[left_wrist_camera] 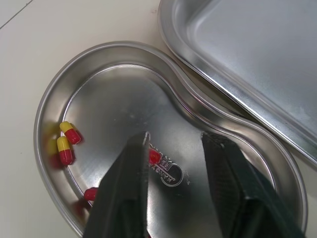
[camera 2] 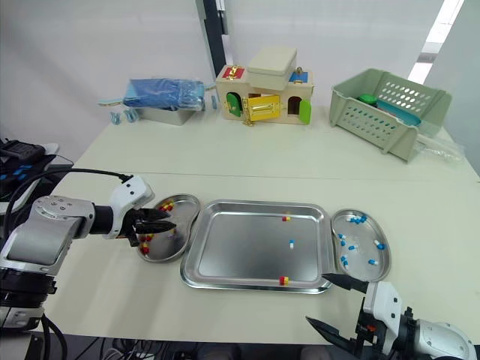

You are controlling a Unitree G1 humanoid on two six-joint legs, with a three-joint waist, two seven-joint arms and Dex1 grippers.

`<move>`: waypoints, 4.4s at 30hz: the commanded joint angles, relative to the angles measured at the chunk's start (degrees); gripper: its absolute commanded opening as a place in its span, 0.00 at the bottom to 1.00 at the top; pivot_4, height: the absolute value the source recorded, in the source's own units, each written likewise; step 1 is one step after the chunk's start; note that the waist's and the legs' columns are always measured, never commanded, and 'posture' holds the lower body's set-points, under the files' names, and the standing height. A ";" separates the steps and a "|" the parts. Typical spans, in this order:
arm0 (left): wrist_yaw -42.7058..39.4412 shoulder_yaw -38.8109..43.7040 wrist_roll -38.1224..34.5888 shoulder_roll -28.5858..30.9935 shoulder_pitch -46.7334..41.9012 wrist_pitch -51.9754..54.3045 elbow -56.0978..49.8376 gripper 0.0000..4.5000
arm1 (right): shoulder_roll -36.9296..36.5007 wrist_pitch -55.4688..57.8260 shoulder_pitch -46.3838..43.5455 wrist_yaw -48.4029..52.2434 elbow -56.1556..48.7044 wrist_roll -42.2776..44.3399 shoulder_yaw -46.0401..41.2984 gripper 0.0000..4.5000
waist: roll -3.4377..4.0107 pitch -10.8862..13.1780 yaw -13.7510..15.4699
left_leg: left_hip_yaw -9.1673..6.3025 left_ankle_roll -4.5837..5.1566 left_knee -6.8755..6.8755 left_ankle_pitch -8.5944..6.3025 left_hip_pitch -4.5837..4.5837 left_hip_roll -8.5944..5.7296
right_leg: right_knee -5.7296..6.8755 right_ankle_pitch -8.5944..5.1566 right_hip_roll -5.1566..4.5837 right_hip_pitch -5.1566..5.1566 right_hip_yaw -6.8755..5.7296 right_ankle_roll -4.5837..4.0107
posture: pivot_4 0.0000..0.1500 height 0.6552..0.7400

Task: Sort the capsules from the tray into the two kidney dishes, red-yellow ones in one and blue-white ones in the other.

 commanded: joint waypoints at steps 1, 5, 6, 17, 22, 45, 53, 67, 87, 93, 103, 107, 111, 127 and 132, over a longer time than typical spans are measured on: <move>0.20 0.06 -0.37 0.73 -1.21 -0.73 -0.38 0.69 | 0.13 -0.74 0.69 0.19 -1.03 0.68 -0.21 1.00 | 0.00 0.00 -0.01 | 0.00 0.00 0.00 0.00 0.00 0.00 | 0.00 0.00 0.00 0.00 0.00 0.00 | 1.00 1.00; 0.19 -0.25 -0.41 0.72 -1.90 -0.98 -0.10 0.97 | 0.34 -1.05 1.09 0.06 -0.82 0.63 -0.37 1.00 | 0.00 0.00 -0.05 | 0.00 0.00 0.00 0.00 0.00 0.00 | 0.01 0.00 0.00 0.00 0.00 0.00 | 1.00 1.00; 0.11 -0.31 -0.43 0.72 -2.03 -1.01 -0.10 0.99 | 0.43 -1.22 1.22 0.07 -0.73 0.58 -0.38 1.00 | 0.00 0.00 -0.05 | 0.00 0.00 0.00 0.00 0.00 0.00 | 0.01 0.00 0.00 0.00 0.00 0.00 | 1.00 1.00; -2.41 -3.09 -0.21 -0.47 -5.09 -4.85 0.98 0.99 | 4.99 -1.69 5.68 -5.11 -3.42 0.51 -1.81 1.00 | 0.00 0.00 0.02 | 0.01 0.00 0.00 0.00 -0.01 0.00 | 0.01 0.00 0.00 0.00 0.01 0.00 | 1.00 1.00; -5.28 -8.37 0.78 -3.61 -9.86 -8.65 2.56 0.99 | 8.74 -2.20 10.86 -9.50 -6.01 0.84 -4.53 1.00 | 0.00 0.00 0.09 | 0.02 0.00 0.00 0.00 -0.01 -0.01 | 0.01 0.00 0.00 0.00 0.02 0.00 | 1.00 1.00; -1.84 -1.50 1.76 -1.62 -16.58 -13.62 21.03 0.99 | 13.56 -8.22 20.91 -14.08 -6.49 -1.98 -7.97 1.00 | 0.02 -0.01 -2.04 | -0.08 0.03 -0.08 -0.01 0.09 0.09 | 0.09 -0.02 0.21 -0.09 0.12 -0.04 | 1.00 1.00; 1.24 11.23 -0.23 12.05 -1.89 -11.72 25.58 0.99 | 10.38 -6.90 17.79 -12.12 -3.63 0.75 -12.00 1.00 | -0.03 -0.03 -1.12 | -0.11 0.02 -0.12 0.00 0.08 0.12 | 0.08 -0.04 0.22 -0.06 0.09 -0.07 | 1.00 1.00; 3.15 17.29 -0.40 17.38 4.77 -18.11 36.94 0.99 | 8.64 -5.91 13.94 -9.79 -0.03 0.92 -12.89 1.00 | -0.21 -0.14 -0.31 | -0.05 0.02 -0.14 -0.01 0.09 0.15 | 0.10 -0.05 0.23 -0.07 0.08 -0.09 | 1.00 1.00; -1.65 6.64 -2.18 4.95 -4.51 -14.90 18.32 0.99 | 6.97 -3.80 13.20 -8.62 -3.03 0.36 -10.33 1.00 | -0.28 -0.19 -0.08 | -0.07 0.00 -0.09 0.00 0.05 0.16 | 0.10 -0.05 0.23 -0.04 0.04 -0.09 | 1.00 1.00; -5.08 -2.93 -2.86 -5.64 -12.79 -11.79 8.30 0.99 | 8.97 -5.23 14.88 -9.44 -4.11 -1.34 -7.09 1.00 | -0.30 -0.20 -0.05 | -0.06 0.00 -0.07 0.00 0.05 0.15 | 0.08 -0.04 0.23 -0.03 0.06 -0.09 | 1.00 1.00; -5.76 -13.72 -1.12 -19.83 -17.49 -12.64 5.85 0.99 | 11.85 -4.68 14.01 -13.53 -5.42 -4.29 -2.35 1.00 | -0.28 -0.21 -0.82 | -0.10 0.00 0.03 0.01 0.04 0.12 | 0.10 -0.05 0.23 0.02 0.05 -0.10 | 1.00 1.00; -5.31 -16.16 1.32 -23.48 -20.04 -16.90 11.72 0.99 | 12.19 -4.43 13.73 -14.94 -5.91 -5.30 -0.81 1.00 | -0.28 -0.21 -0.91 | -0.12 0.01 0.05 0.00 0.03 0.11 | 0.10 -0.05 0.23 0.00 0.05 -0.10 | 1.00 1.00; -5.23 -18.22 2.79 -28.24 -22.85 -19.33 17.17 0.99 | 12.84 -4.58 13.68 -16.48 -6.53 -6.09 0.73 1.00 | -0.28 -0.21 -0.76 | -0.12 0.01 0.05 0.00 0.01 0.09 | 0.09 -0.05 0.23 0.01 0.05 -0.10 | 1.00 1.00; -3.47 -20.43 8.34 -34.93 -26.34 -24.41 27.72 0.60 | 13.20 -4.28 15.20 -20.52 -8.83 -7.71 3.98 1.00 | -0.27 -0.22 -0.56 | -0.13 0.01 0.07 0.00 -0.01 0.06 | 0.07 -0.05 0.21 0.01 0.04 -0.10 | 1.00 1.00; -2.61 -19.81 8.71 -37.10 -27.33 -24.36 30.67 0.60 | 12.96 -4.07 15.07 -21.15 -9.29 -7.78 4.35 1.00 | -0.28 -0.21 -0.53 | -0.13 0.01 0.07 0.00 0.00 0.06 | 0.06 -0.05 0.21 0.00 0.05 -0.09 | 1.00 1.00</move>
